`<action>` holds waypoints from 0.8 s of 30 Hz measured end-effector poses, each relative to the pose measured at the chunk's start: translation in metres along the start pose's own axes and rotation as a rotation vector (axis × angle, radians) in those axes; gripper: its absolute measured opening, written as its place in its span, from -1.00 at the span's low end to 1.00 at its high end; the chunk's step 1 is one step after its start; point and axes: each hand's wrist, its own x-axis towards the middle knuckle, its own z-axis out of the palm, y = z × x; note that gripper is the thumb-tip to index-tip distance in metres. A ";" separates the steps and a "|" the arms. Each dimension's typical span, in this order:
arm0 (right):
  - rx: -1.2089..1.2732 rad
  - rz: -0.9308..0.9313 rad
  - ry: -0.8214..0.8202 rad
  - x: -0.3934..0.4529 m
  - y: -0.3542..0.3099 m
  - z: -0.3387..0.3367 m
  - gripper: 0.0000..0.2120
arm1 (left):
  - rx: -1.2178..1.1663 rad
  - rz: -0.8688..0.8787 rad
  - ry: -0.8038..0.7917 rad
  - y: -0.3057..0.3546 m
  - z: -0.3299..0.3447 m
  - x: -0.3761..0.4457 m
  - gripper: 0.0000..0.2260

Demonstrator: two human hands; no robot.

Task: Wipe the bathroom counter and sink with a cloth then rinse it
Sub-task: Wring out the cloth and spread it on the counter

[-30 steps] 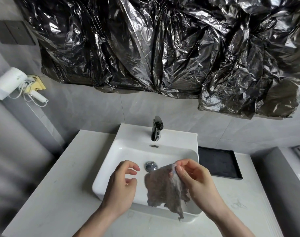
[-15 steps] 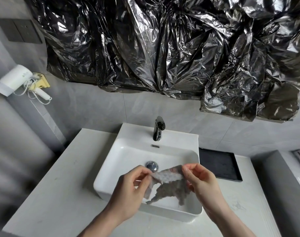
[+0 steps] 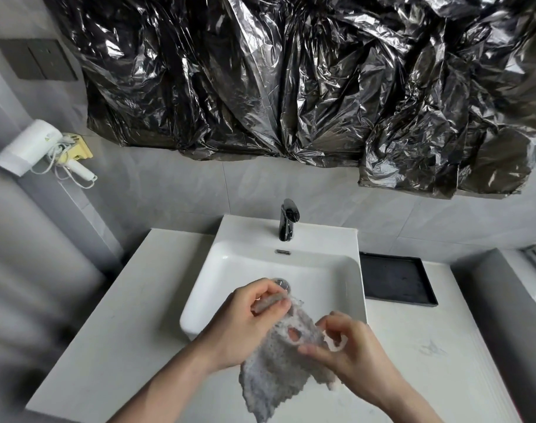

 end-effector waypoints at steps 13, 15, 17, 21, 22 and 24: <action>-0.018 0.106 -0.123 -0.049 -0.017 0.035 -0.81 | 0.038 -0.120 0.041 -0.051 -0.030 -0.060 -0.79; -0.044 0.174 -0.183 -0.063 -0.012 0.041 -0.85 | 0.015 -0.176 0.024 -0.067 -0.028 -0.070 -0.78; -0.160 0.225 -0.185 -0.078 -0.001 0.049 -0.83 | -0.041 -0.202 0.014 -0.082 -0.023 -0.079 -0.81; -0.266 0.293 -0.089 -0.112 0.017 0.060 -0.85 | -0.052 -0.239 -0.072 -0.103 -0.011 -0.099 -0.79; -0.248 0.308 -0.056 -0.119 0.017 0.061 -0.86 | -0.060 -0.255 -0.127 -0.106 -0.008 -0.103 -0.77; -0.209 0.338 -0.021 -0.131 0.014 0.061 -0.88 | 0.011 -0.259 -0.222 -0.111 -0.001 -0.111 -0.73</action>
